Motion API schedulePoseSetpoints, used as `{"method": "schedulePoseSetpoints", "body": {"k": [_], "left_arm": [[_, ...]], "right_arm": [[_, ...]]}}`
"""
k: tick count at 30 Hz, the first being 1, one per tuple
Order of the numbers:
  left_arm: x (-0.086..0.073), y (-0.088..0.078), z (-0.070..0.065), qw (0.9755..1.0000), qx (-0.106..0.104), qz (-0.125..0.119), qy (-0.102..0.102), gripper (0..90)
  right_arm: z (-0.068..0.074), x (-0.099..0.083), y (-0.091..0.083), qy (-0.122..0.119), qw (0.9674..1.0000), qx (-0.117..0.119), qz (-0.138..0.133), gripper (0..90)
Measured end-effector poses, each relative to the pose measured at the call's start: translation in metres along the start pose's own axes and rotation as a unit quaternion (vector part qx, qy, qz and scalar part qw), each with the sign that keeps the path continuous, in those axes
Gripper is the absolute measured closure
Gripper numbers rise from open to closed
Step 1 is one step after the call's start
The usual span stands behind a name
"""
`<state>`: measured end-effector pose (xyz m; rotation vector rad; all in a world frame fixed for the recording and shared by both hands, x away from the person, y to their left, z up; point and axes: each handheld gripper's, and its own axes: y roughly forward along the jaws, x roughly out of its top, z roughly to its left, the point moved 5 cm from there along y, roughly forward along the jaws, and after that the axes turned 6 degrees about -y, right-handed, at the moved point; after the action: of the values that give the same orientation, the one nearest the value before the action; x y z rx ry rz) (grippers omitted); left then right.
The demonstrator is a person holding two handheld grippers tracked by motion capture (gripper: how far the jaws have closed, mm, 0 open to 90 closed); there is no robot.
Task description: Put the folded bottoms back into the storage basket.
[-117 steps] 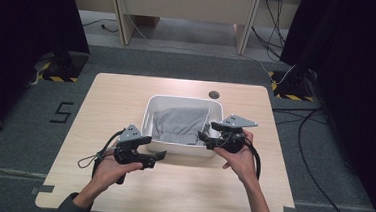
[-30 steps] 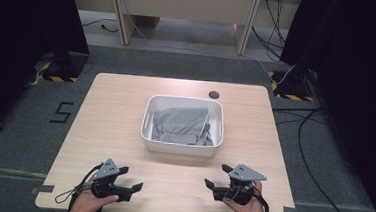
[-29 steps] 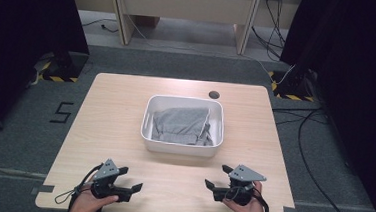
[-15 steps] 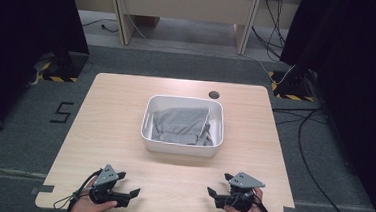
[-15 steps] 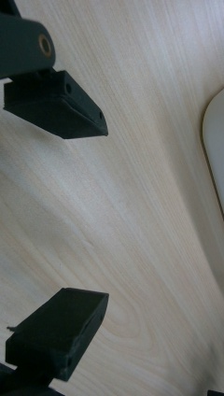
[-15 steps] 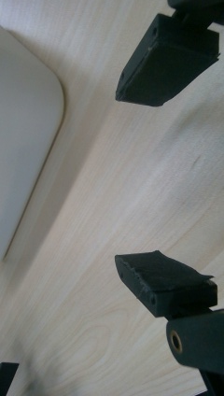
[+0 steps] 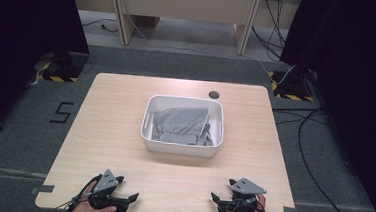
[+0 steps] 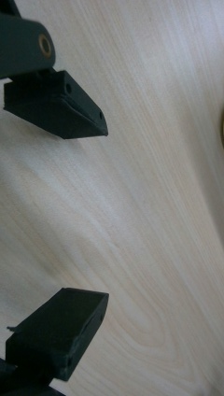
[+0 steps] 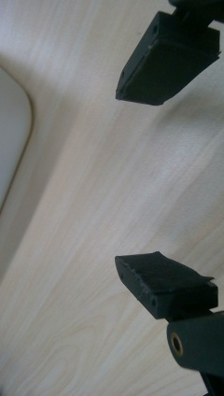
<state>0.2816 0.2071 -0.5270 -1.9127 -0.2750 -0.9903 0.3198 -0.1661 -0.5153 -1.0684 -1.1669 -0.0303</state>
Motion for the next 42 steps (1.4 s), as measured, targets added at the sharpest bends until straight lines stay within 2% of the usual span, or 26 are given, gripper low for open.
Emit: {"method": "schedulePoseSetpoints", "body": {"k": [3,6,10,12,42], "left_arm": [[-0.003,0.0,-0.002,1.0,0.005,0.001,0.008,15.6],[-0.005,0.0,-0.004,1.0,0.003,-0.001,0.008,15.3],[-0.007,0.001,-0.006,0.9996,0.015,-0.005,0.023,15.0],[-0.008,0.002,-0.008,0.9989,0.025,0.0,0.039,15.0],[-0.007,0.002,-0.007,0.9989,0.025,0.0,0.038,14.4]], "right_arm": [[0.001,-0.006,0.002,-0.003,0.9999,-0.002,0.012,16.7],[0.004,-0.01,0.003,-0.017,0.9996,-0.016,0.013,15.4],[0.008,-0.01,0.004,-0.016,0.9996,-0.02,0.008,14.8],[0.01,-0.01,0.005,-0.021,0.9997,-0.014,0.003,14.8],[0.012,-0.01,0.007,-0.026,0.9996,-0.008,-0.005,14.6]]}}
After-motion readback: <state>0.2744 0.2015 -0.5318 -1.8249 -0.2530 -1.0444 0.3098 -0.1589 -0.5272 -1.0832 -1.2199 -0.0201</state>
